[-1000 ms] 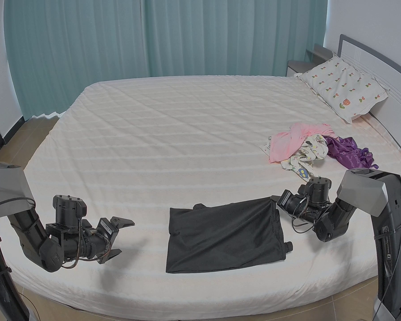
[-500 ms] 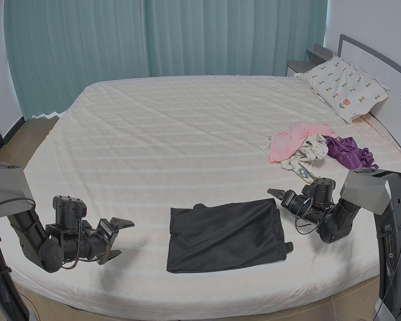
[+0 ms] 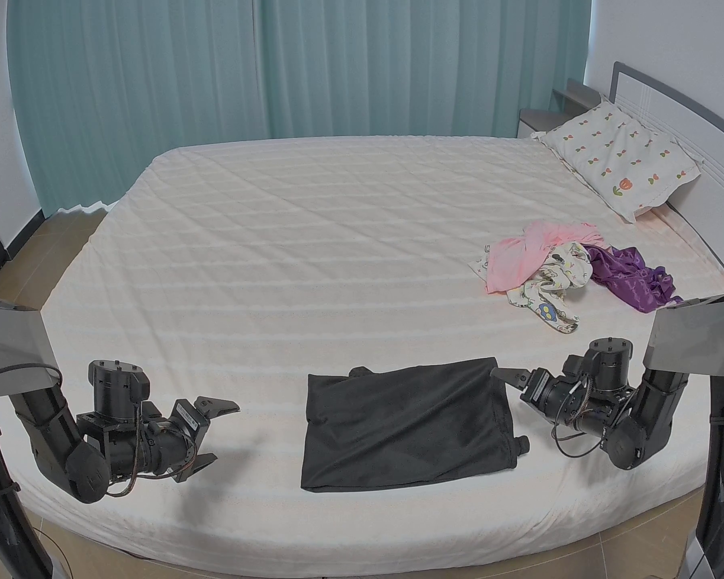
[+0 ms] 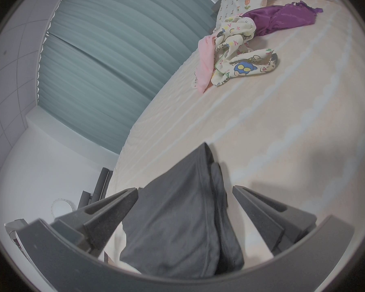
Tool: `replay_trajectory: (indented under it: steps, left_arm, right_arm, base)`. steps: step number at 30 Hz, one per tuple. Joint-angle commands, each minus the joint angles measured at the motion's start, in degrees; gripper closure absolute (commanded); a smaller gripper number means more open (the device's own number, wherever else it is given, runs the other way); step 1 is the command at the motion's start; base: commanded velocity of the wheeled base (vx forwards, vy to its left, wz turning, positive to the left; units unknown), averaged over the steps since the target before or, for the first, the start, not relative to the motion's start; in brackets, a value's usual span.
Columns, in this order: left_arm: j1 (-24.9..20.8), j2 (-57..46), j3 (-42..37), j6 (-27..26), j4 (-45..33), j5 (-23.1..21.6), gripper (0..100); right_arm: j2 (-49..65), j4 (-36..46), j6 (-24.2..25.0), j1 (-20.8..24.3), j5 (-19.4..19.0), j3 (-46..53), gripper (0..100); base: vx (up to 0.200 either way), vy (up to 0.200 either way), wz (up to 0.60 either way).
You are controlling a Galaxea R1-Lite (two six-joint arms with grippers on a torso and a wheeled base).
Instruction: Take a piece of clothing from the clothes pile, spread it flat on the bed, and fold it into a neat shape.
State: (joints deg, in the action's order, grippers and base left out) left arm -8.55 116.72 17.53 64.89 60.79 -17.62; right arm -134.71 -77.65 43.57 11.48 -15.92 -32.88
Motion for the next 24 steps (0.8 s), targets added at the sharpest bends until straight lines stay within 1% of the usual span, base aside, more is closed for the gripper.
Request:
replay_trajectory:
  steps: [1, 5, 9, 11, 14, 19, 24]
  left_arm:
    - [-0.1, 0.2, -0.2, -0.2, 0.6, 0.1, 0]
    - [-0.1, 0.2, -0.4, -0.2, 0.6, 0.1, 0]
    - [-0.1, 0.2, -0.3, -0.2, 0.6, 0.1, 0]
    - [-0.1, 0.2, -0.4, -0.3, 0.6, 0.1, 0]
    - [-0.1, 0.2, -0.3, -0.2, 0.6, 0.1, 0]
    - [-0.1, 0.3, -0.1, -0.3, 0.6, 0.2, 0]
    - [-0.2, 0.5, 0.0, -0.3, 0.6, 0.2, 0]
  right_arm:
    - [5.8, -3.7, -0.1, 1.8, 1.2, 10.1, 0]
    - [4.5, -11.0, -0.2, 1.9, 1.1, 16.7, 0]
    - [4.0, -12.1, -1.7, 2.7, 1.1, 19.3, 0]
    - [4.0, -12.0, -2.7, 3.1, 0.9, 18.9, 0]
    - [3.4, -12.0, -2.9, 4.2, 0.9, 18.2, 0]
    - [1.4, -12.0, -2.9, 4.4, 0.7, 16.2, 0]
    - [-2.5, -11.9, -3.0, 4.3, 0.6, 12.1, 0]
  base:
    - [0.0, 0.0, 0.0]
    - [0.0, 0.0, 0.0]
    - [0.0, 0.0, 0.0]
    - [0.0, 0.0, 0.0]
    - [0.0, 0.0, 0.0]
    - [0.0, 0.0, 0.0]
    - [0.0, 0.0, 0.0]
